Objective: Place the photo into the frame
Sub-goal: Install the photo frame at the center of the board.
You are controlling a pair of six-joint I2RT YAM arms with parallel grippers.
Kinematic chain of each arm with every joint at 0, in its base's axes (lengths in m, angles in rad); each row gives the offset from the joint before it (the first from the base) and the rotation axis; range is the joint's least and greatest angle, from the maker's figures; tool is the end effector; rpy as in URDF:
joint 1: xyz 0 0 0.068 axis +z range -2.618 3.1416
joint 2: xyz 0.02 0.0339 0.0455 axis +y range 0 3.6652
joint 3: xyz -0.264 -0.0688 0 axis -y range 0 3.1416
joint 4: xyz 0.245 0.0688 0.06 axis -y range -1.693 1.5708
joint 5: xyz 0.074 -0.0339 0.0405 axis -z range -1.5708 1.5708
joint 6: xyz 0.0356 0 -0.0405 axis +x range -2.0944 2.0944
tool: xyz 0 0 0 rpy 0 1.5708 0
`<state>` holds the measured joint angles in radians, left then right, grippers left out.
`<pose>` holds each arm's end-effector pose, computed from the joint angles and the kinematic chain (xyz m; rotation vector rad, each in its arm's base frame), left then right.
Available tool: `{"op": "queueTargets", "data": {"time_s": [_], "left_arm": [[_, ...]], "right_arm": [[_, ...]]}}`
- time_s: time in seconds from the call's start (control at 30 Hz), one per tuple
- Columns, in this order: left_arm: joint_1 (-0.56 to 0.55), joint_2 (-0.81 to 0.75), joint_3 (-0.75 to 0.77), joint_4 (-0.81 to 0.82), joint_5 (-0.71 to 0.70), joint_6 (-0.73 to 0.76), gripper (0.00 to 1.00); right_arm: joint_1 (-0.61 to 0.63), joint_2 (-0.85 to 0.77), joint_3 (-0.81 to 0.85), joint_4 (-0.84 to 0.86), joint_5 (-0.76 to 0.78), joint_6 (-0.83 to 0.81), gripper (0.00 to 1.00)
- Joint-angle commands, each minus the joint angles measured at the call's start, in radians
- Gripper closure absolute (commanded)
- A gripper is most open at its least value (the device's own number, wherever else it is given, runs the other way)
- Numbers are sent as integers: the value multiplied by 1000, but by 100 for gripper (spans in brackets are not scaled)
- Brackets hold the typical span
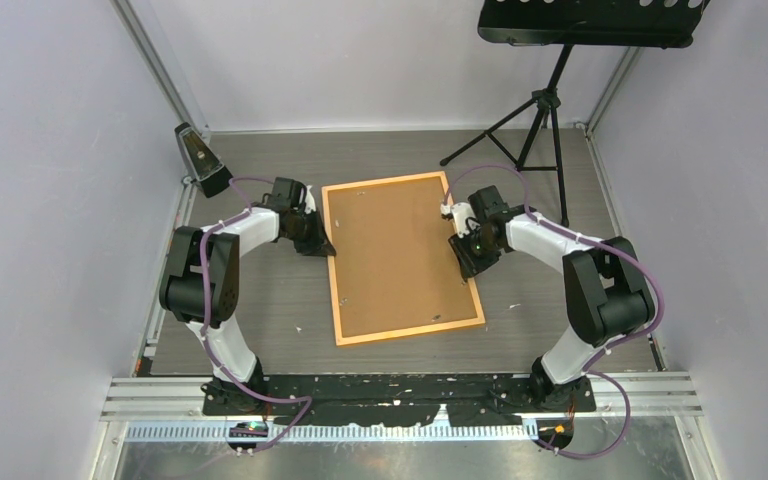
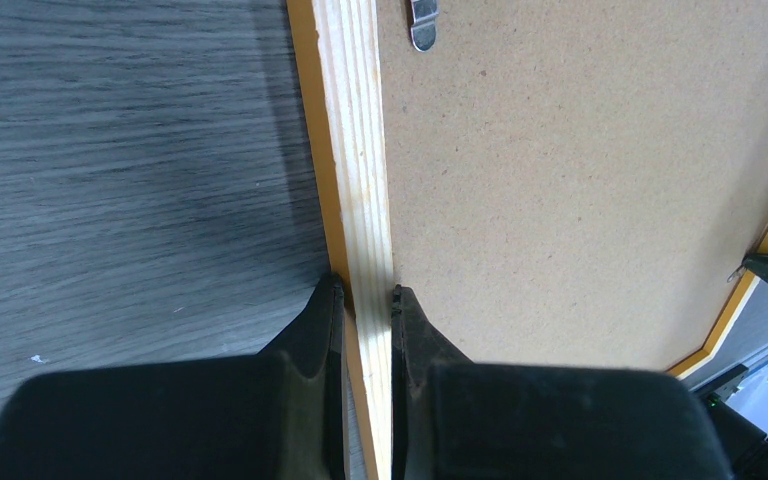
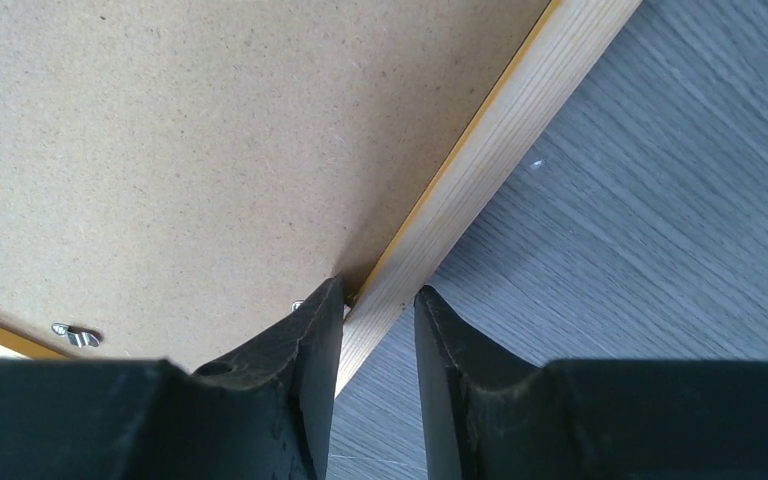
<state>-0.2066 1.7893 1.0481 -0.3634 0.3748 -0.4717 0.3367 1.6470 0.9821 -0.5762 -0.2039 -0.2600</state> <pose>0.3366 -0.0839 0.1544 -0.2399 2.7329 -0.7066 0.2857 0.1076 0.1698 -0.8701 2.6668 0.3046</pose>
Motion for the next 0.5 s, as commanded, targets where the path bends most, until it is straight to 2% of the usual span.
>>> {"op": "queueTargets", "data": {"time_s": [0.0, 0.23, 0.47], "left_arm": [[7, -11, -10, -26, 32, 29, 100], [9, -19, -11, -26, 28, 31, 100], [13, -26, -11, -26, 24, 34, 100]], "right_arm": [[-2, -49, -4, -16, -16, -58, 64], [-2, -60, -4, -36, -48, -130, 67], [-2, -61, 15, -77, -79, -251, 66]]}}
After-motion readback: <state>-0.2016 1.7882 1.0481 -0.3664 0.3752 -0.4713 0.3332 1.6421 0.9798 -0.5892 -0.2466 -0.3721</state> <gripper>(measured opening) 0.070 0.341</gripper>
